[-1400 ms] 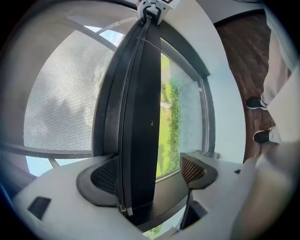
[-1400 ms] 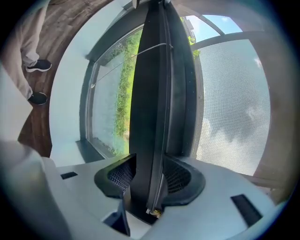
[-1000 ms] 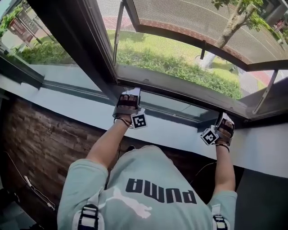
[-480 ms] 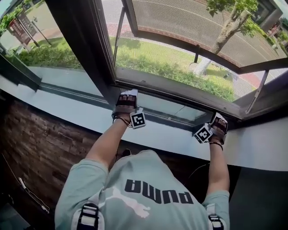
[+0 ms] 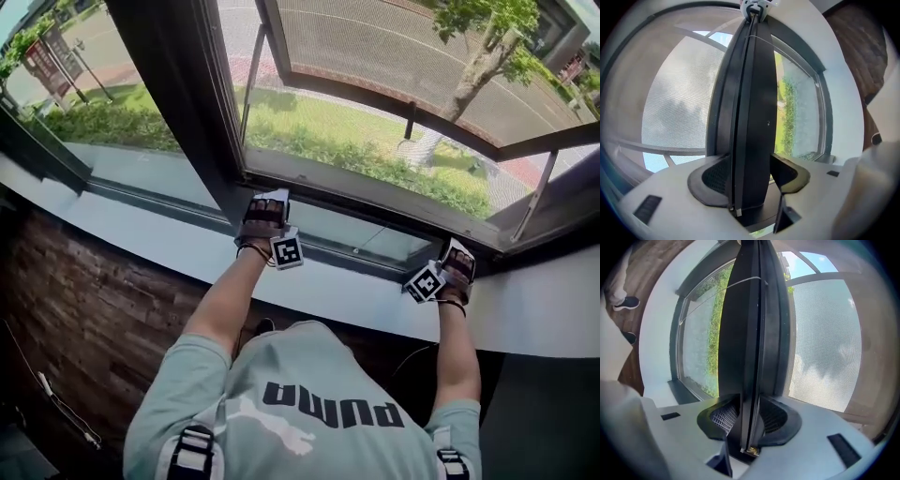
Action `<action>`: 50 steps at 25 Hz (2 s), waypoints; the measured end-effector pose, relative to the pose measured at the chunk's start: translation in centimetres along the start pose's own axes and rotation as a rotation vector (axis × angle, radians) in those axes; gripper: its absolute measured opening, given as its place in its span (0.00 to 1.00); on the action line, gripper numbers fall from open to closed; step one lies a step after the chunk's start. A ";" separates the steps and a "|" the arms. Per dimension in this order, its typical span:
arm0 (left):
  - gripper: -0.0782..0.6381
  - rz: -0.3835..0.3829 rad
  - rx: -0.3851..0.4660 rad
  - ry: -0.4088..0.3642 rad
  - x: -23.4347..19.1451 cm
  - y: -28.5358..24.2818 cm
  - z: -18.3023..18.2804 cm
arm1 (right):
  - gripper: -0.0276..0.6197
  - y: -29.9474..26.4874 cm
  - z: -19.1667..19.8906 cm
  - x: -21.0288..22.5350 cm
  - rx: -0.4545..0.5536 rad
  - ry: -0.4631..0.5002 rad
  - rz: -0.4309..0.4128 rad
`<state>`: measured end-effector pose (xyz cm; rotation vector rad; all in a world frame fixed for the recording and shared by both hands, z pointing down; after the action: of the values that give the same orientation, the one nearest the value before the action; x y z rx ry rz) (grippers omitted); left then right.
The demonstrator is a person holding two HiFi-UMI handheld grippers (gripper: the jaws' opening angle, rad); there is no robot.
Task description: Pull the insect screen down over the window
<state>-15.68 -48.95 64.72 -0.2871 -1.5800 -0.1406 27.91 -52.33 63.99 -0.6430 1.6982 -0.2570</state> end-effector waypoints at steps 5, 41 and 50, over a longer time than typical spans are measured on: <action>0.49 0.033 -0.015 0.052 -2.0 0.6 -0.5 | 0.22 1.8 0.3 1.5 0.017 0.027 -0.015; 0.13 1.170 0.501 1.615 -6.2 26.7 -2.6 | 0.05 35.1 -9.5 -5.1 0.714 -1.654 -0.279; 0.13 0.981 0.355 1.709 -8.7 34.1 -4.0 | 0.05 41.7 -3.3 -6.0 0.816 -1.526 -0.206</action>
<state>-2.64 -18.13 53.13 -0.4360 0.3273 0.5430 13.94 -15.40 48.84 -0.2063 0.0018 -0.4102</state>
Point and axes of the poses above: the fingertips, and each gripper's own axes: y backward along the fingers, x to its right, z out of its underside, the point moved 1 cm from there along y, backward along the fingers, and after that the axes turned 10 degrees about -z, right-handed, at the moved point
